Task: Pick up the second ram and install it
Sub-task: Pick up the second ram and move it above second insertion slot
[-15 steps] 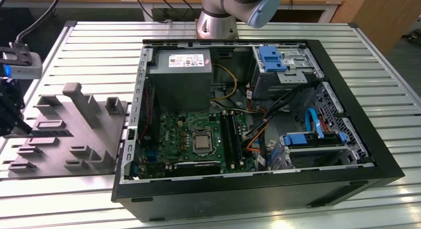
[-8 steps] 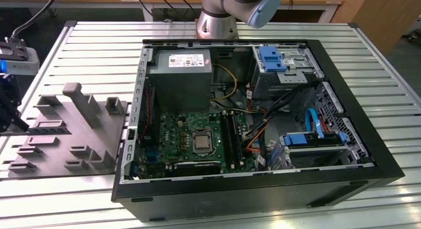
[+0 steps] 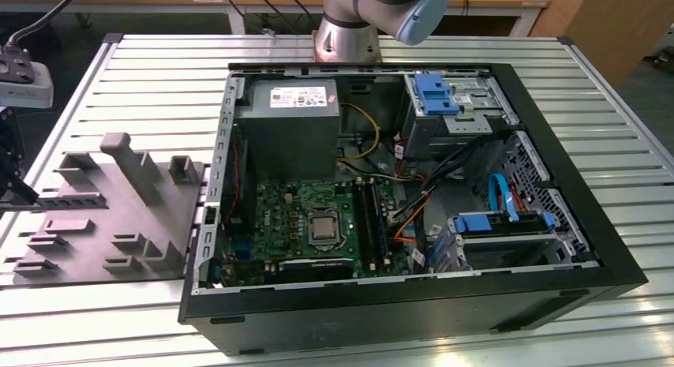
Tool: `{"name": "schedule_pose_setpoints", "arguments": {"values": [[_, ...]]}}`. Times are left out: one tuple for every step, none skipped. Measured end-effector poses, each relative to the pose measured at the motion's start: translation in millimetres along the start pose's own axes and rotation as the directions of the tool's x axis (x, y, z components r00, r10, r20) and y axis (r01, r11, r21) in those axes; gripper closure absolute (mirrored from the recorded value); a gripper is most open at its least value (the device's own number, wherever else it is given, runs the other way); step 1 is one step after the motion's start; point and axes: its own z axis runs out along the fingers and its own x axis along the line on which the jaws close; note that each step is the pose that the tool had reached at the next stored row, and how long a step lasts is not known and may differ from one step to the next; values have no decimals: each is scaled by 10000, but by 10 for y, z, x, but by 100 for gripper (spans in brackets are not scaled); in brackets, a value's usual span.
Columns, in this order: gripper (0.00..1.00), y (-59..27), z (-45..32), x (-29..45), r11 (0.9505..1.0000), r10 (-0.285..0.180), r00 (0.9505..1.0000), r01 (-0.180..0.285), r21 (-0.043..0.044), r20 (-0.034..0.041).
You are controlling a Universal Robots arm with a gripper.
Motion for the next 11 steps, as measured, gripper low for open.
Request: {"name": "schedule_pose_setpoints", "arguments": {"values": [[89,1,-24,-1,10000,0,10000,0,0,0],[89,2,-46,-2,10000,0,10000,0,0,0],[89,2,-69,-3,10000,0,10000,0,0,0],[89,3,-91,-4,10000,1,10000,-1,1,1],[89,4,-115,-4,10000,1,10000,-1,1,0],[89,4,-139,-5,10000,0,10000,0,-1,0],[89,5,-163,-6,10000,0,10000,0,0,0],[89,6,-186,-7,10000,0,10000,0,0,0],[89,7,-210,-8,10000,0,10000,0,0,0],[89,7,-236,-9,10000,1,10000,-1,1,0],[89,8,-262,-10,10000,0,10000,0,0,0]]}}
